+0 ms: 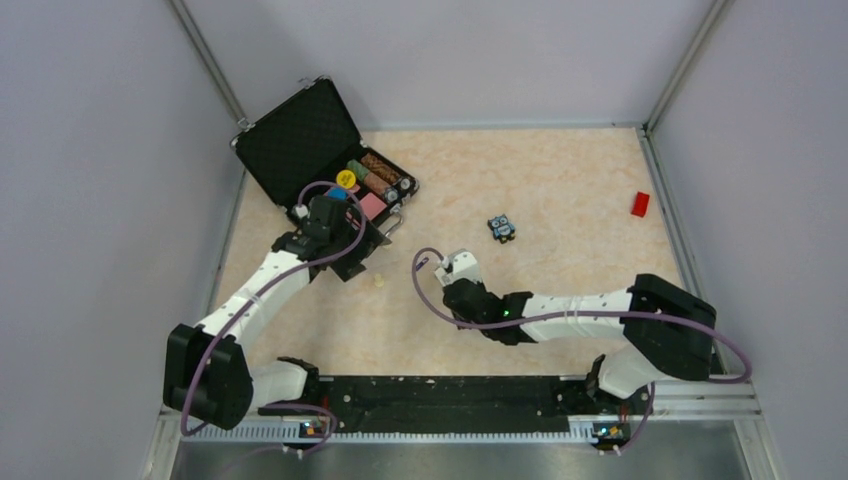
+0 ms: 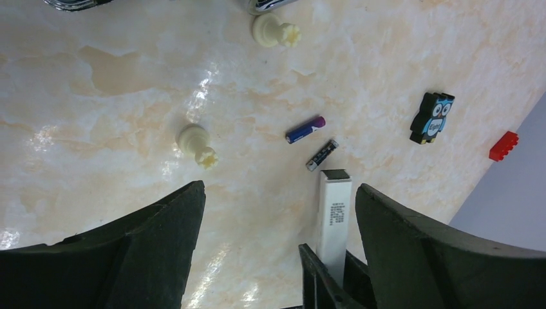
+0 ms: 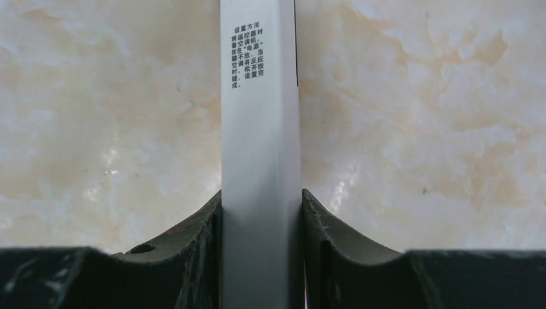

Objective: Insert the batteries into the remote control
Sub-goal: Place the remote control at the center of the board.

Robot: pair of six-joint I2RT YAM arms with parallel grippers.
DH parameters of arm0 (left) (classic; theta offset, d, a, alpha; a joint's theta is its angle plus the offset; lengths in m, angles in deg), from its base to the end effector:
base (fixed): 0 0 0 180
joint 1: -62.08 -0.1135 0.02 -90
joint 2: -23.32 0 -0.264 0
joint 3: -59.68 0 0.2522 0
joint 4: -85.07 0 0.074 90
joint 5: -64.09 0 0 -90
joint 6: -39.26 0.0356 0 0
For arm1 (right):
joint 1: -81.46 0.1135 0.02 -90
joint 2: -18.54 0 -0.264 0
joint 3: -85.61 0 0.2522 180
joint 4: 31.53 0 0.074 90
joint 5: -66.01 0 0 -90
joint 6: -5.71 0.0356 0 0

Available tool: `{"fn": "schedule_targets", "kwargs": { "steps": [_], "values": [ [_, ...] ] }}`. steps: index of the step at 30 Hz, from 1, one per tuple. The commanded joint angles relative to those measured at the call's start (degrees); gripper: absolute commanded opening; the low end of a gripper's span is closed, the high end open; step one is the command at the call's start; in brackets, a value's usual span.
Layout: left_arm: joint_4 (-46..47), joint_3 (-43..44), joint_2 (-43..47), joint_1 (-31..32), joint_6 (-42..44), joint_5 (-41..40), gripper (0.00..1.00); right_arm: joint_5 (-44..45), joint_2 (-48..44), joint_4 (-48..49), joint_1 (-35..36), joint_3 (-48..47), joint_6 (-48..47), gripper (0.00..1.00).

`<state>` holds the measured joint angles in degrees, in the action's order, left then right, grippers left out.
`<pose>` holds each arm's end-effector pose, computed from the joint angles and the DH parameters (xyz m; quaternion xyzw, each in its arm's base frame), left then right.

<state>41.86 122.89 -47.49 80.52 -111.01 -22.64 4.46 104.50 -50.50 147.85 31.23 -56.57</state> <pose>0.2388 -0.0818 0.2446 -0.3272 0.8831 -0.2334 0.2422 0.1289 0.2527 0.1635 -0.2238 0.8885 0.0819 0.3922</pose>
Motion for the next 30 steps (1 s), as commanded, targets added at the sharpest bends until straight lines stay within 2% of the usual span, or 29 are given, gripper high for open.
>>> {"fn": "schedule_targets", "kwargs": {
  "steps": [1, 7, 13, 15, 18, 24, 30],
  "values": [
    [3.48, -2.09, 1.76, 0.02, 1.62, 0.17, 0.9, -1.23, -5.96, 1.37, -1.97, 4.75, 10.76, 0.34],
    [4.39, -3.55, 2.07, 0.02, 2.43, 1.59, 0.9, -2.1, -7.75, 0.88, -3.36, 8.27, 15.41, 0.39],
    [5.2, -4.88, 3.04, 0.02, 2.64, 2.46, 0.89, -1.7, -8.13, -4.53, -4.26, 7.3, 16.21, 0.62],
    [5.19, -5.33, 3.52, 0.02, 2.83, 2.54, 0.89, -1.3, -8.69, -7.08, -4.32, 6.42, 15.84, 0.65],
    [5.26, -5.93, 4.32, 0.02, 3.12, 2.52, 0.89, -0.85, -9.14, -9.91, -4.34, 5.14, 15.06, 0.65],
    [5.78, -7.29, 5.22, 0.02, 3.93, 3.21, 0.88, -0.91, -10.63, -14.12, -4.36, 3.15, 14.13, 0.5],
    [6.06, -8.39, 5.66, 0.01, 4.11, 3.82, 0.87, -1.13, -14.08, -16.76, -4.35, 2.01, 13.6, 0.44]
  ]
}}
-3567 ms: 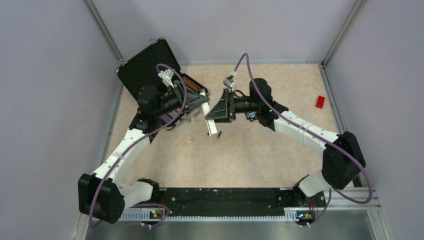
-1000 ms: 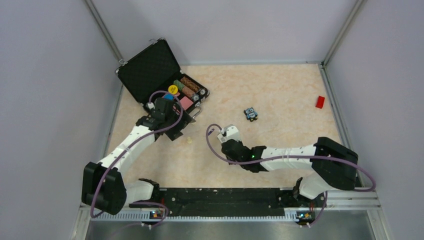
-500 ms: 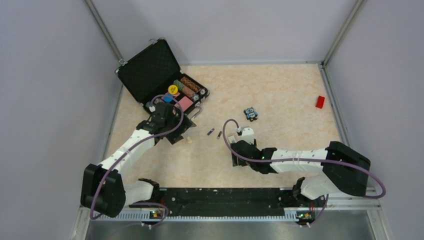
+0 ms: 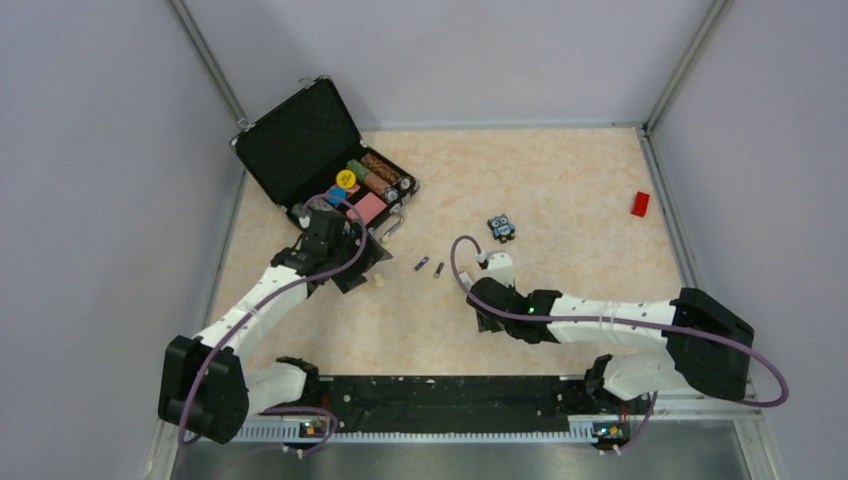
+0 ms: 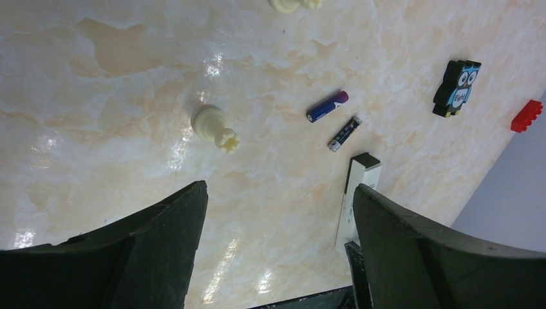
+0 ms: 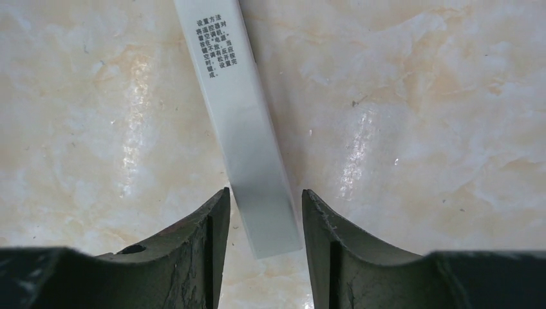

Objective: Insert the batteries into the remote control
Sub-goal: Place the remote control at the center of the board.

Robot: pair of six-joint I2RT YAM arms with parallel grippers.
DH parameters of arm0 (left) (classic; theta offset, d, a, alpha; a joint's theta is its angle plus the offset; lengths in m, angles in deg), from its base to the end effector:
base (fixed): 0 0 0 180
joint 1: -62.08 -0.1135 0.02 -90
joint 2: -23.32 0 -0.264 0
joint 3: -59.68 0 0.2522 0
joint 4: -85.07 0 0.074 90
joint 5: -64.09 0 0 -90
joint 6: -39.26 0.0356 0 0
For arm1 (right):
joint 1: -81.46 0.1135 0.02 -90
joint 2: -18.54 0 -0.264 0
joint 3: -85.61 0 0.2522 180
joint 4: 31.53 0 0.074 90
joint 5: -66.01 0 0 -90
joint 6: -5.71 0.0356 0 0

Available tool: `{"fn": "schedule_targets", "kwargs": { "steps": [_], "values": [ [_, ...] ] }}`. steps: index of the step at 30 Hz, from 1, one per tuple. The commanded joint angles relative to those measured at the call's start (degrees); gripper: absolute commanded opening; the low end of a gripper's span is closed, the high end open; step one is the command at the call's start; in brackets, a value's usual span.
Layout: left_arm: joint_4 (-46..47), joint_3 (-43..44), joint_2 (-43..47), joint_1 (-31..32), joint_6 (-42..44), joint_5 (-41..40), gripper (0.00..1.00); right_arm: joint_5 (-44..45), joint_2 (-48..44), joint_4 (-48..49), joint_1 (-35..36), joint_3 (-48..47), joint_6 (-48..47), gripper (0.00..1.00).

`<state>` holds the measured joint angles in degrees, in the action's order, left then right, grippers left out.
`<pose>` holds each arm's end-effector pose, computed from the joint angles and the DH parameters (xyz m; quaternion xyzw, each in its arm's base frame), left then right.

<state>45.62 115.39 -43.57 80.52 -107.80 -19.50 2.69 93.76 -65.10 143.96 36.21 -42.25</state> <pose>0.2199 -0.0775 0.2229 -0.2931 0.8934 -0.2475 0.2337 0.1220 0.1998 0.1679 -0.1067 0.9344 0.0669 0.3332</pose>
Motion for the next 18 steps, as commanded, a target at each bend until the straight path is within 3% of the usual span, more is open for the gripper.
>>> {"fn": "schedule_targets", "kwargs": {
  "steps": [1, 7, 12, 15, 18],
  "values": [
    [2.4, -1.04, 1.79, -0.02, 0.9, 0.72, 0.87, 0.41, -3.7, -2.29, -0.51, -3.07, -0.99, 0.42],
    [3.23, -1.77, 1.6, 0.01, 1.04, 1.58, 0.86, -0.64, -3.57, -2.41, -0.45, -3.39, -1.75, 0.33],
    [3.8, -1.96, 1.46, 0.02, 1.81, 2.44, 0.86, -0.17, -1.75, -2.36, -1.0, -3.64, -2.7, 0.58],
    [3.81, -2.11, 1.5, 0.02, 2.1, 2.55, 0.86, -1.54, -0.77, -1.07, -2.28, -3.46, -3.88, 0.58],
    [3.76, -2.21, 1.42, 0.02, 2.33, 2.64, 0.86, -4.28, -0.6, 0.63, -4.46, -2.76, -4.84, 0.51]
  ]
}}
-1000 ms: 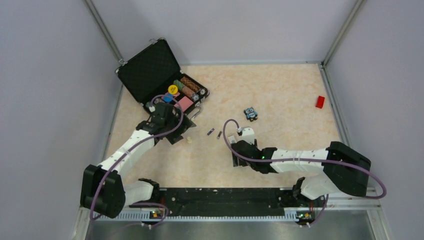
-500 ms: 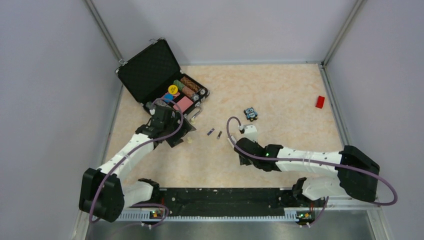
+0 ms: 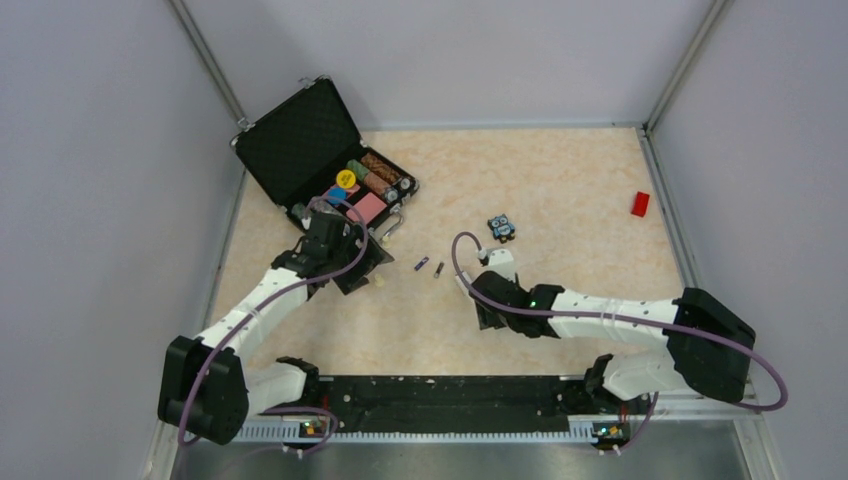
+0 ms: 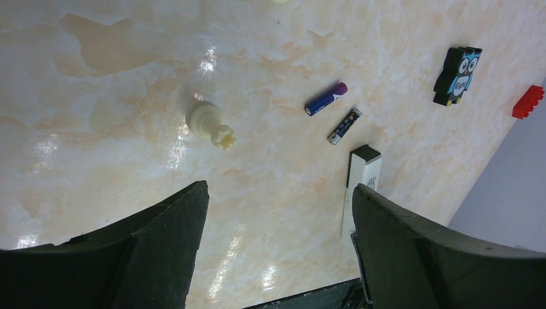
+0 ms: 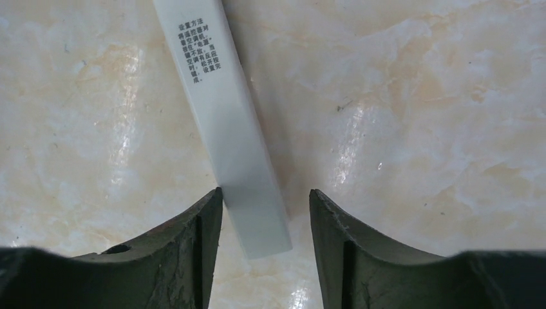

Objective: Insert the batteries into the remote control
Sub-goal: Place the remote control at the center of the board.

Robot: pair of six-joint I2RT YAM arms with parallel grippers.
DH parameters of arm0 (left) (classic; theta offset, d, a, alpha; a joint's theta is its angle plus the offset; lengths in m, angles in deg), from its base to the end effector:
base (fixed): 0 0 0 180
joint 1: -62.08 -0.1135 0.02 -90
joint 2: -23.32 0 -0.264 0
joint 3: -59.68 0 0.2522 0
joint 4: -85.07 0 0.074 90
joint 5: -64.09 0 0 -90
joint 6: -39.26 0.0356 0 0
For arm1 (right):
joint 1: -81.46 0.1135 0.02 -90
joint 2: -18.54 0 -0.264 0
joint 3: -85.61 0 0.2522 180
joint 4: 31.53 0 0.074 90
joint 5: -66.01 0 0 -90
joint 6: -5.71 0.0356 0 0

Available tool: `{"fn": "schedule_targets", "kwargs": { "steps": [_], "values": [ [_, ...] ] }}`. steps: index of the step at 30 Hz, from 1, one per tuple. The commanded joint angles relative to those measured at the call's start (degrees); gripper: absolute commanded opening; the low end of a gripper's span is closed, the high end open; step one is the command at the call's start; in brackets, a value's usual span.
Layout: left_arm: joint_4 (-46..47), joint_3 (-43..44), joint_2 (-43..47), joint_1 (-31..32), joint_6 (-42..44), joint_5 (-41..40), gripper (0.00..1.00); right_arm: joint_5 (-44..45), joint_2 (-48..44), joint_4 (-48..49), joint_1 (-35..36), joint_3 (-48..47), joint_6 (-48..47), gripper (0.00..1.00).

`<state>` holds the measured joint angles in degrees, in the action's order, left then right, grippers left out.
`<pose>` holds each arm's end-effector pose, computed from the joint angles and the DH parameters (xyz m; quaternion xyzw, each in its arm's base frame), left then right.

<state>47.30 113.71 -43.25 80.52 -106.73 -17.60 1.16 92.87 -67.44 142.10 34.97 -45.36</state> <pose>0.2175 -0.0779 0.2169 -0.2787 0.8961 -0.2591 0.2284 0.1276 0.1960 0.1747 -0.1213 0.9358 0.0598 0.3257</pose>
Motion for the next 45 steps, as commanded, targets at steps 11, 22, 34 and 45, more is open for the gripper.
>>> {"fn": "schedule_targets", "kwargs": {
  "steps": [11, 22, 34, 45],
  "values": [
    [2.82, -1.03, 0.92, 0.02, 1.96, 1.66, 0.85, -5.57, -1.46, 1.17, -3.29, -2.51, -2.67, 0.29],
    [16.71, -0.31, -3.4, 3.07, 6.06, 9.85, 0.8, -5.26, -10.23, -14.22, -4.25, -3.76, 21.15, 0.65],
    [33.67, 6.66, -18.67, 8.47, 11.82, 12.72, 0.76, -19.73, -18.39, -1.2, -10.32, 9.48, 40.91, 0.69],
    [44.99, 9.96, -31.79, 12.91, 15.48, 20.9, 0.68, -19.9, -20.53, 8.79, -10.34, 17.05, 49.16, 0.61]
  ]
}}
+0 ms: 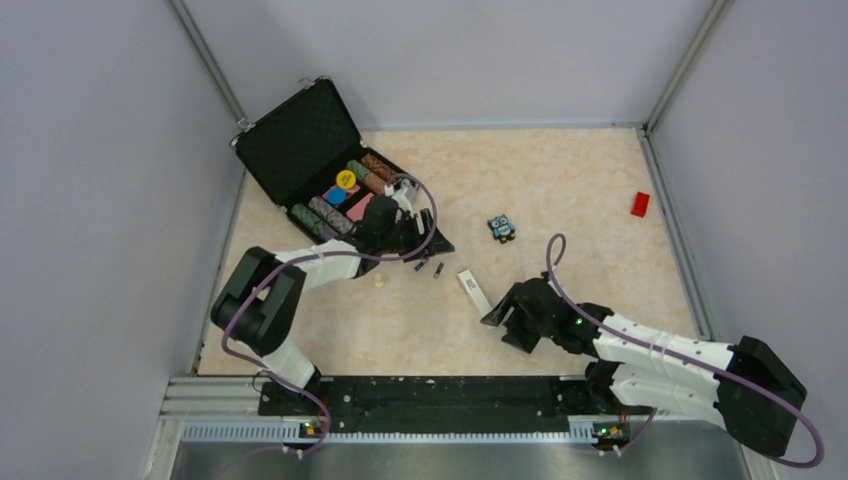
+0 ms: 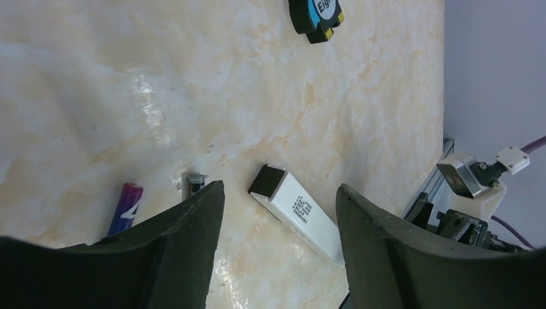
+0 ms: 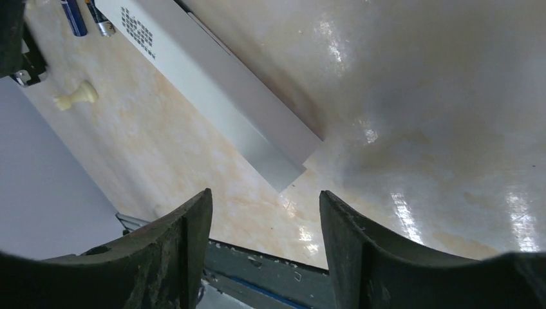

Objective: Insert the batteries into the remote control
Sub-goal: Place the remote control at the center of the board, then remove the battery cover from the remote control.

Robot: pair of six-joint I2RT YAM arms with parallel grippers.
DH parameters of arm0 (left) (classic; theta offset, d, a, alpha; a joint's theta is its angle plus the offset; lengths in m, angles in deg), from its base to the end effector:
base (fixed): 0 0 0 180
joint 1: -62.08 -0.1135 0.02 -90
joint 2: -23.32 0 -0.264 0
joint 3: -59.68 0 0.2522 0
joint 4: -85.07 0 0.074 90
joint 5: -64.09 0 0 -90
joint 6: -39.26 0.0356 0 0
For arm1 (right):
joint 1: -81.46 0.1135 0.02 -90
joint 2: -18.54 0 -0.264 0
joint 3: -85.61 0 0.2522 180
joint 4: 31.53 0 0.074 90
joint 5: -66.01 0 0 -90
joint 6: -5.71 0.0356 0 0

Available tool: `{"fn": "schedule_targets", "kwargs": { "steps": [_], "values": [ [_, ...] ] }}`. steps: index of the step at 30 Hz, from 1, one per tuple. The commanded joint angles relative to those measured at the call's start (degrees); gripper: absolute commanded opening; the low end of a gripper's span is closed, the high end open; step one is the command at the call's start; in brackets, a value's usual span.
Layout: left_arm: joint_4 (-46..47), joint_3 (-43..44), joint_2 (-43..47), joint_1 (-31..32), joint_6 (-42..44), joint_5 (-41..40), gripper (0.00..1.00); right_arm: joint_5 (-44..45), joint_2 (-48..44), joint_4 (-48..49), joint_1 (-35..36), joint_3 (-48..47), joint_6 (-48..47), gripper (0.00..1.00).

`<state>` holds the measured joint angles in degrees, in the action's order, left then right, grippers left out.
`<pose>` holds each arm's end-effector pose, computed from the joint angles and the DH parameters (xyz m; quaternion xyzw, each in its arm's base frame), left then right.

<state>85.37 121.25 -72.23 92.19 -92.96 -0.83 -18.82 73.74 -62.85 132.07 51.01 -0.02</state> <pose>0.2892 -0.1852 0.1764 0.0111 0.8666 -0.4264 0.2590 0.1122 0.1316 0.1554 0.2875 0.8996 0.2846 0.1644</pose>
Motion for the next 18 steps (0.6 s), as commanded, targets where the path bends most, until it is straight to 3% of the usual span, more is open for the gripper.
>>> {"fn": "schedule_targets", "kwargs": {
  "steps": [1, 18],
  "values": [
    [6.93, 2.49, -3.26, 1.59, 1.74, 4.14, 0.67, 0.29, -1.65, 4.36, -0.32, 1.31, 4.19, 0.59],
    [6.98, 2.05, -6.01, 3.93, 1.89, 4.07, 0.65, 4.54, -3.77, 6.25, -0.31, 4.86, 8.88, 0.39]
  ]
}}
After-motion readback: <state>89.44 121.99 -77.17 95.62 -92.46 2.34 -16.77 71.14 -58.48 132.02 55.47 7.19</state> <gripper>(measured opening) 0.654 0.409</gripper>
